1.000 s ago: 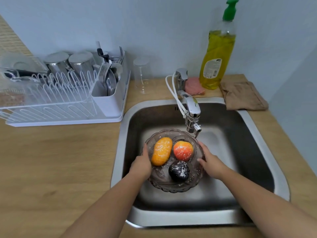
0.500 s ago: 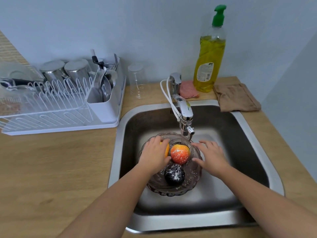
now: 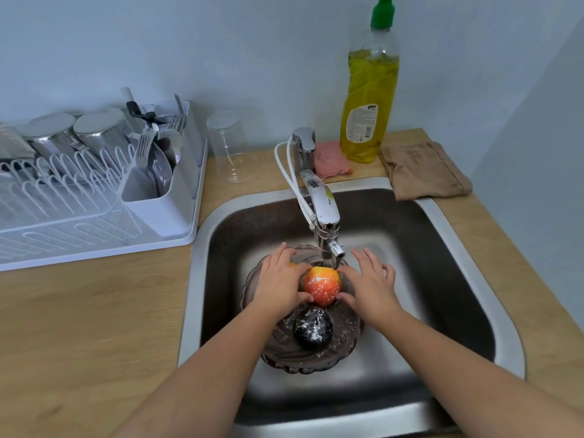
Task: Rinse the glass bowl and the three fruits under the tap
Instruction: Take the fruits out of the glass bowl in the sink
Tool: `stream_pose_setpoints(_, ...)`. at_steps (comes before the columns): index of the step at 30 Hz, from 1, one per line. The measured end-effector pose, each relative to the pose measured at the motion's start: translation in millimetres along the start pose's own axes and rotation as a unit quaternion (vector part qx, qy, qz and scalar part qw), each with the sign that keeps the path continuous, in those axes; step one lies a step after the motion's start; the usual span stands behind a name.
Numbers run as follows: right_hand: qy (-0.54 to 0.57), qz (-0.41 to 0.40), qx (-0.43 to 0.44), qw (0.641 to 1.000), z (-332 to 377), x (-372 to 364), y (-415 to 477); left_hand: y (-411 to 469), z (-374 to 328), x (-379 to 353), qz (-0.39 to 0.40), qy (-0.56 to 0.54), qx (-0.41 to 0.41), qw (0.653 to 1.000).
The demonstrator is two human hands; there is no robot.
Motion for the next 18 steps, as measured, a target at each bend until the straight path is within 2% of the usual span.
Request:
stream_pose_setpoints(4,0.048,-0.015,-0.018,0.999,-10.4,13.4,-2.7,2.8,-8.1,10.9,-0.029,-0.019,-0.023,0.999)
stream_pose_setpoints(7,0.137,-0.014,-0.045,0.989,-28.4,28.6,-0.7,16.0,-23.0,24.0,-0.054,-0.043,-0.035,0.997)
stream_pose_setpoints(12,0.324,0.011,-0.111,0.939,-61.0,34.6,7.1,60.0,-40.2,6.3,-0.043,-0.156,-0.03,0.986)
stream_pose_setpoints(18,0.35,0.028,-0.174,0.92,-88.1,21.9,28.3,101.6,-58.5,-11.1,0.0,-0.129,-0.043,0.991)
Point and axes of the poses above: each hand's wrist, its own y-axis towards the middle knuckle, its own x-axis out of the back of the hand, z = x × y, the point moved 9 cm from there along y, towards the middle knuckle, and after that the axes turned 11 degrees about -x, right-handed, at the moved point
